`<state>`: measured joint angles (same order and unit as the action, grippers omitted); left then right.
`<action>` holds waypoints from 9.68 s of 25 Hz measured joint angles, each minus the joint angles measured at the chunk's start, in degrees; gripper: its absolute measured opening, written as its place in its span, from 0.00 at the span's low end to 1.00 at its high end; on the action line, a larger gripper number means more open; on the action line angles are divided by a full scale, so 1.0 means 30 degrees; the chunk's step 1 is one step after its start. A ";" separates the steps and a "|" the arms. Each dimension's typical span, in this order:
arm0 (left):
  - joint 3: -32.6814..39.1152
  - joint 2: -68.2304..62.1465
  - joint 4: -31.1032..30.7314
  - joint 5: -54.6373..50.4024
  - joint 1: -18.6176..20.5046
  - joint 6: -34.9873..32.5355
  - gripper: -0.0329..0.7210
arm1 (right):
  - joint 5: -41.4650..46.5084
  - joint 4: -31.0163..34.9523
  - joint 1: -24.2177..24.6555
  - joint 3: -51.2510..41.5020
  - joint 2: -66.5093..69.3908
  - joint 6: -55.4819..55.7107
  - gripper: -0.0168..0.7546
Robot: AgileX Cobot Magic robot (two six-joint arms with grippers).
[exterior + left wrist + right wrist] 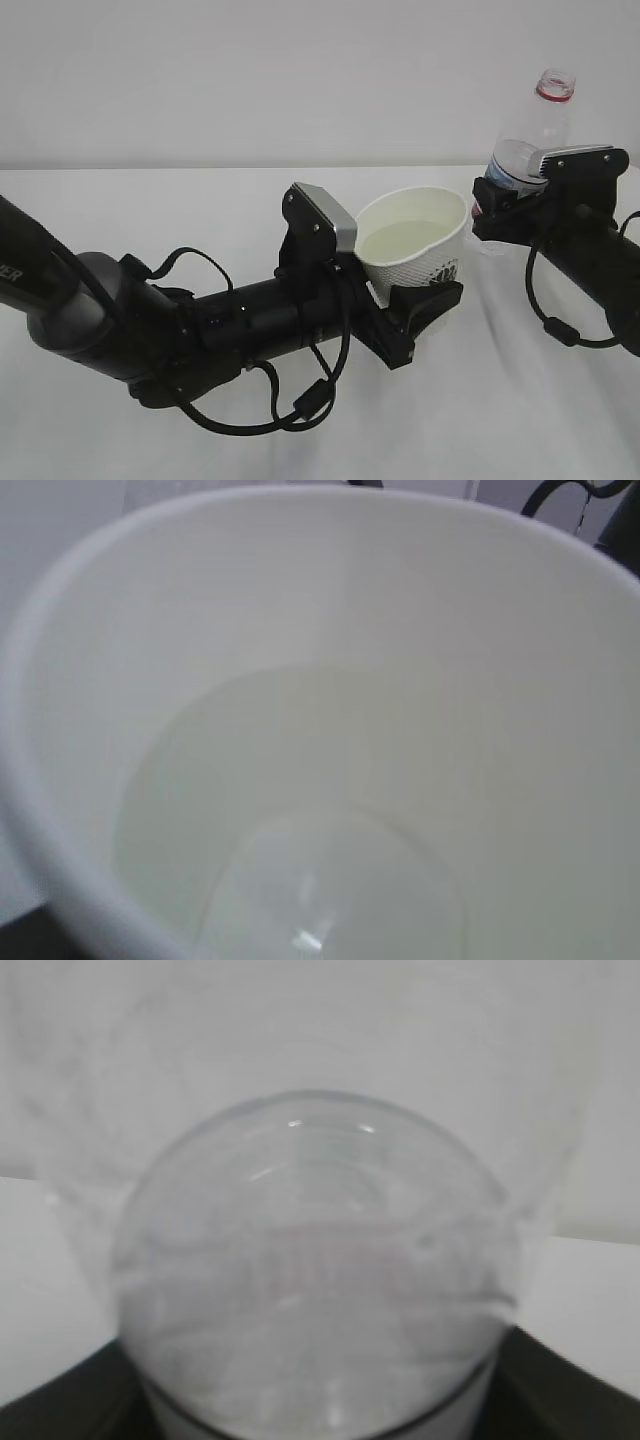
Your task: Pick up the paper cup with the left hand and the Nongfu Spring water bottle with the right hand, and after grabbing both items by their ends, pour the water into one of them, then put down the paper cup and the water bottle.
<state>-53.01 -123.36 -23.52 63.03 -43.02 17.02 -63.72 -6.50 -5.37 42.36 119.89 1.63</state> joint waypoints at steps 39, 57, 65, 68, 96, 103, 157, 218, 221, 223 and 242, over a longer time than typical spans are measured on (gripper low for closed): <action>0.0000 0.0000 0.0000 -0.0034 0.0000 0.0000 0.74 | -0.0206 -0.1013 0.0000 -0.1394 0.0006 0.0911 0.68; 0.0000 0.0000 0.0000 -0.0067 0.0000 0.0000 0.74 | -0.0266 -0.1027 0.0000 -0.1394 0.0006 0.0924 0.79; 0.0000 0.0000 0.0000 -0.0067 0.0000 0.0000 0.74 | -0.0326 -0.1669 0.0000 -0.1394 0.0006 0.1061 0.79; 0.0000 0.0000 0.0000 -0.0067 0.0000 0.0000 0.74 | -0.0409 -0.2158 0.0000 -0.1509 0.0006 0.1440 0.79; 0.0000 0.0000 0.0034 -0.0067 0.0000 0.0000 0.74 | -0.0498 -0.2658 0.0000 -0.1547 0.0006 0.1751 0.87; 0.0000 0.0000 0.0034 -0.0067 0.0000 0.0000 0.74 | -0.0498 -0.2702 0.0000 -0.1638 -0.0112 0.1751 0.87; 0.0000 0.0000 0.0075 -0.1001 0.0000 0.0000 0.74 | -0.0636 0.1462 0.0000 -0.9479 -0.7750 0.0678 0.85; 0.2435 -0.0044 0.9870 0.0083 0.5239 -0.3579 0.74 | -0.0636 0.1683 0.0000 -0.9479 -0.7750 0.0297 0.79; 0.2435 -0.0044 0.9870 0.0083 0.5804 -0.3579 0.74 | -0.0636 0.1683 0.0000 -0.9479 -0.7750 0.0297 0.79; 0.2435 -0.0044 0.9870 0.0083 0.6253 -0.3579 0.74 | -0.0636 0.1683 0.0000 -0.9479 -0.7750 0.0297 0.79; 0.2435 -0.0044 1.0132 0.0083 0.8706 -0.3622 0.74 | -0.0636 0.1543 0.0000 -0.9479 -0.7750 0.0297 0.79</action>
<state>-45.71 -123.49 6.88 63.28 -16.90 6.15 -65.63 -1.87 -5.37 13.92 96.64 2.52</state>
